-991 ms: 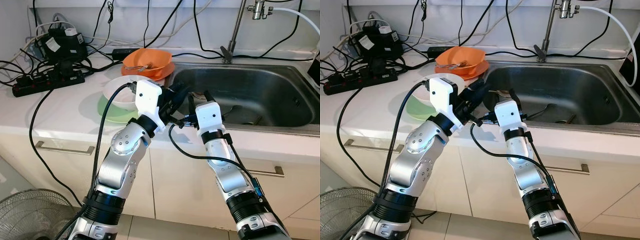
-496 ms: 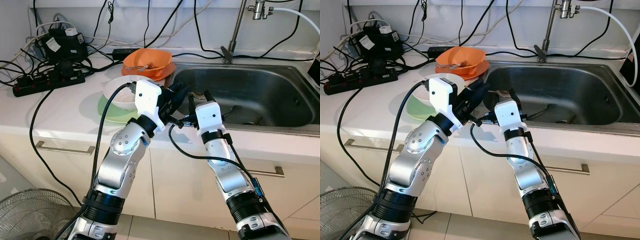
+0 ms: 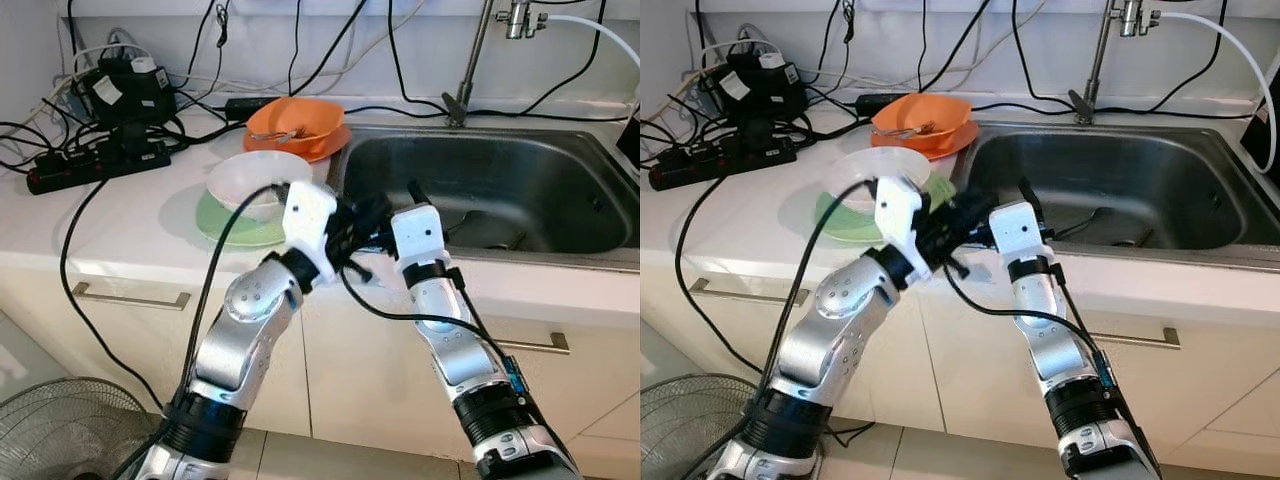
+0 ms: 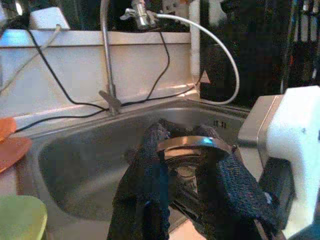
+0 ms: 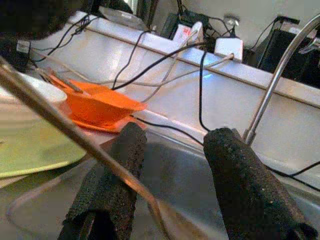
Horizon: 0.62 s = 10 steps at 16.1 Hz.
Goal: Kitchen organization
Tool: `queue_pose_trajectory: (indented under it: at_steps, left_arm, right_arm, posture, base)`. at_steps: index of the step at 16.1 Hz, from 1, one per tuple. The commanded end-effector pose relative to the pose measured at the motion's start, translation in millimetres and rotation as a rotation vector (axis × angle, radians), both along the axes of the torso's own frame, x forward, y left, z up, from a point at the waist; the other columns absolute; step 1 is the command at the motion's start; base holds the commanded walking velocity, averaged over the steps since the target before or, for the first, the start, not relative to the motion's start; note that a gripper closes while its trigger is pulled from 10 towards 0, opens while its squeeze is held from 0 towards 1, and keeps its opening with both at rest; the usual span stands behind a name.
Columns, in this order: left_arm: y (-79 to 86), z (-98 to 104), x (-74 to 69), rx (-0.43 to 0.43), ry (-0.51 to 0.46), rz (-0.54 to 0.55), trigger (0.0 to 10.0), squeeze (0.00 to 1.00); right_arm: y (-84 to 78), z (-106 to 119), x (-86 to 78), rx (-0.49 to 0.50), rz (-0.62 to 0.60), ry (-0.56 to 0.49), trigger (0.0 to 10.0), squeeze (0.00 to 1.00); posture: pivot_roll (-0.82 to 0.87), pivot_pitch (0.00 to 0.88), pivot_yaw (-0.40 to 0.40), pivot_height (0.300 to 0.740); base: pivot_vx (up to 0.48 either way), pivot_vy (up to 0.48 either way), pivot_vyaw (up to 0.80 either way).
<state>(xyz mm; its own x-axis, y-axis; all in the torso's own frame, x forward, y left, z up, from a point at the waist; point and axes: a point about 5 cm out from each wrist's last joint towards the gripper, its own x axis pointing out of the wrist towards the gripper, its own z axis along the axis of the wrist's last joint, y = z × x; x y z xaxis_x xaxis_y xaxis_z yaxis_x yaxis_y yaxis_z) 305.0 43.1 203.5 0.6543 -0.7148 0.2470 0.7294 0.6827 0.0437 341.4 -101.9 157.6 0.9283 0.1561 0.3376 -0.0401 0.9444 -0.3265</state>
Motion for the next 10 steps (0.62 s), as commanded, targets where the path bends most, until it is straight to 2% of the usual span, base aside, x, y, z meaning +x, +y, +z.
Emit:
queue_pose_trajectory:
  at_steps: [1,6,8,9,10]
  left_arm:
    - [-6.4,-2.4,-3.5,0.025,0.009,-0.044,10.0,0.0]
    - [-4.9,-1.6,-3.2,0.026,0.009,-0.038,10.0,0.0]
    - [-1.6,1.2,0.9,0.02,-0.005,-0.004,10.0,0.0]
    - [-0.5,2.0,1.5,0.014,-0.008,0.005,10.0,0.0]
    - [0.5,2.3,2.2,0.013,-0.011,0.016,10.0,0.0]
  right_arm:
    - [4.5,8.0,1.1,0.003,0.012,-0.03,10.0,0.0]
    - [3.9,7.8,1.3,0.003,0.012,-0.03,10.0,0.0]
    - [3.9,7.6,1.0,0.004,0.012,-0.03,10.0,0.0]
    - [4.4,7.5,0.7,0.005,0.016,-0.031,3.8,0.0]
    - [4.4,7.6,0.6,0.006,0.016,-0.032,0.0,0.0]
  posture:
    - [0.03,0.0,0.085,0.74]
    - [0.03,0.0,0.082,0.74]
    - [0.04,0.0,0.082,0.74]
    - [0.03,0.0,0.083,0.74]
    - [0.04,0.0,0.082,0.74]
  base:
    - [0.0,0.0,0.0]
    - [0.0,0.0,0.0]
    - [0.0,0.0,0.0]
    - [0.0,0.0,0.0]
    - [0.0,0.0,0.0]
